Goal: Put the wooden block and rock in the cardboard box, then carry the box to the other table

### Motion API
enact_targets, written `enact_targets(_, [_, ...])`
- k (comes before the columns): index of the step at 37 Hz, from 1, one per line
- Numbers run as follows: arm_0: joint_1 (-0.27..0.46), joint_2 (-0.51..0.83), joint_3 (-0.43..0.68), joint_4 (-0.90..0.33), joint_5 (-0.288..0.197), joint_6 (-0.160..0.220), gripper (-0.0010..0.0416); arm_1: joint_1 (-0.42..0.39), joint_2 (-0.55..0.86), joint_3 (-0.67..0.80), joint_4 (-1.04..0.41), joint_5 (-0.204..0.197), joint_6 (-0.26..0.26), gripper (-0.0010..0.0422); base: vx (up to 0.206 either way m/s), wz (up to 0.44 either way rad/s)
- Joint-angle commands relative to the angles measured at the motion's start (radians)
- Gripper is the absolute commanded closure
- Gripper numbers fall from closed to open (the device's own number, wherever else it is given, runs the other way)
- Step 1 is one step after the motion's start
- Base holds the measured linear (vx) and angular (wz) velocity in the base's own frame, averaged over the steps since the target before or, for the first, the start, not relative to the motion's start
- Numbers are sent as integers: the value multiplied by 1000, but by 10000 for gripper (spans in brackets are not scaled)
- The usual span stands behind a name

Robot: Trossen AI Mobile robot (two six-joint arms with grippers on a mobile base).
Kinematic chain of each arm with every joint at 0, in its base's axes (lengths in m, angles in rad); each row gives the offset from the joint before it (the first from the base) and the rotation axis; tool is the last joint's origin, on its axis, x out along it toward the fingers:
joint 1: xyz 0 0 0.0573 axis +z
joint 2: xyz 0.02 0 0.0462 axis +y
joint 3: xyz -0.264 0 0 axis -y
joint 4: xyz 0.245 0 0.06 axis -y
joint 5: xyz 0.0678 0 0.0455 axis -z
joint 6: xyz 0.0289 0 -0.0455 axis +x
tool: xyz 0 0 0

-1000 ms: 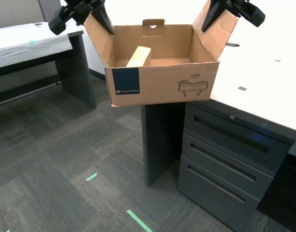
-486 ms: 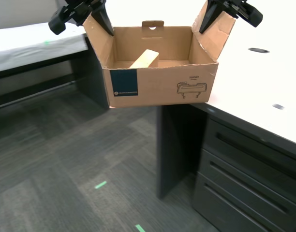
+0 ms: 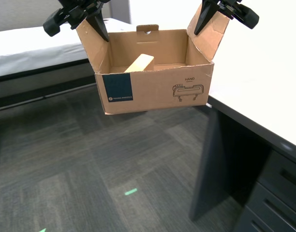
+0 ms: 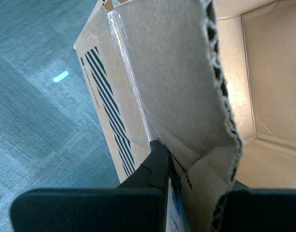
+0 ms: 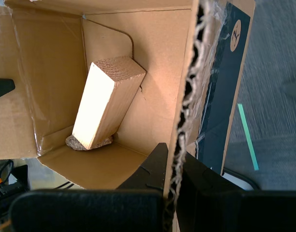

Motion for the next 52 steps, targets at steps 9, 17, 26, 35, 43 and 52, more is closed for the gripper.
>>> enact_targets(9, [8,0,2,3,-67,6,406,-7,-2,3,18,37,-63,413,189,310])
enact_targets(17, [8,0,2,-1,-68,9,406,-5,-9,3,-9,17,-65,413,188,341])
enact_targets(26, [8,0,2,0,-67,14,406,-5,-9,3,-3,15,-50,413,185,354])
enact_targets(35, [8,0,2,-1,-67,39,406,-6,-9,3,9,46,-13,413,187,353])
enact_targets(43, [9,0,2,0,-67,40,406,-5,-9,3,13,49,-6,413,191,376])
enact_targets(52, [10,0,2,0,-67,40,406,-6,-9,3,10,49,-3,413,195,384])
